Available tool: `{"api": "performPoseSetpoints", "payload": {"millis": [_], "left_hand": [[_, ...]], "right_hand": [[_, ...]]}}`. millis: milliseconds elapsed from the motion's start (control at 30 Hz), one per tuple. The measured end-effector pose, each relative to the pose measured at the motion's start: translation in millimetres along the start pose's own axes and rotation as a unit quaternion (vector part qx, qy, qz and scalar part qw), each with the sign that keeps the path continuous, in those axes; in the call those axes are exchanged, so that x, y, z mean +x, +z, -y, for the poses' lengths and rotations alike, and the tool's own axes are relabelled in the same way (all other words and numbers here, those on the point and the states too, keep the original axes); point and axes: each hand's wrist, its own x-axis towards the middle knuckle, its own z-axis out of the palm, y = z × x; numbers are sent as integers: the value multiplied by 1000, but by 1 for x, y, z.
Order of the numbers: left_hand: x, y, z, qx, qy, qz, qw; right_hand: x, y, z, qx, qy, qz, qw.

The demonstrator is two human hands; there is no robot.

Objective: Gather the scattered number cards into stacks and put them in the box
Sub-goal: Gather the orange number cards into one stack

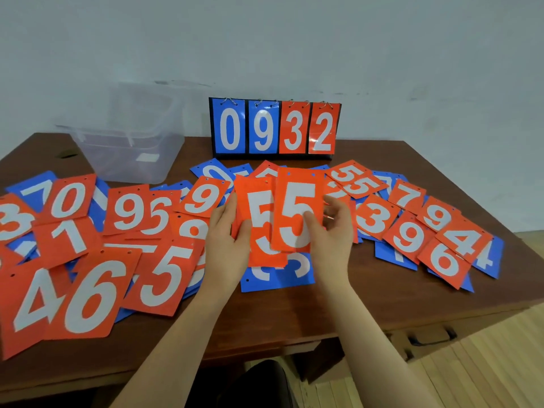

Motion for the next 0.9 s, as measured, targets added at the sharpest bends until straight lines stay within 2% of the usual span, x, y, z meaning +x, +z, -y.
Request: {"api": "performPoseSetpoints", "payload": {"millis": [167, 300, 433, 667, 800, 900], "left_hand": [[2, 0, 7, -41, -28, 2, 999], [11, -10, 25, -9, -33, -39, 999], [26, -15, 36, 1, -47, -42, 998], [44, -11, 39, 3, -45, -27, 999], [49, -12, 41, 20, -39, -23, 999], [49, -17, 42, 43, -22, -32, 998]], "right_hand": [[-9, 32, -14, -57, -47, 77, 994], [16, 34, -32, -163, -21, 59, 985], [48, 33, -47, -370, -3, 82, 925], [94, 40, -60, -487, 23, 174, 855], [95, 38, -59, -470, 1, 157, 868], [90, 33, -53, -335, -41, 88, 937]]}}
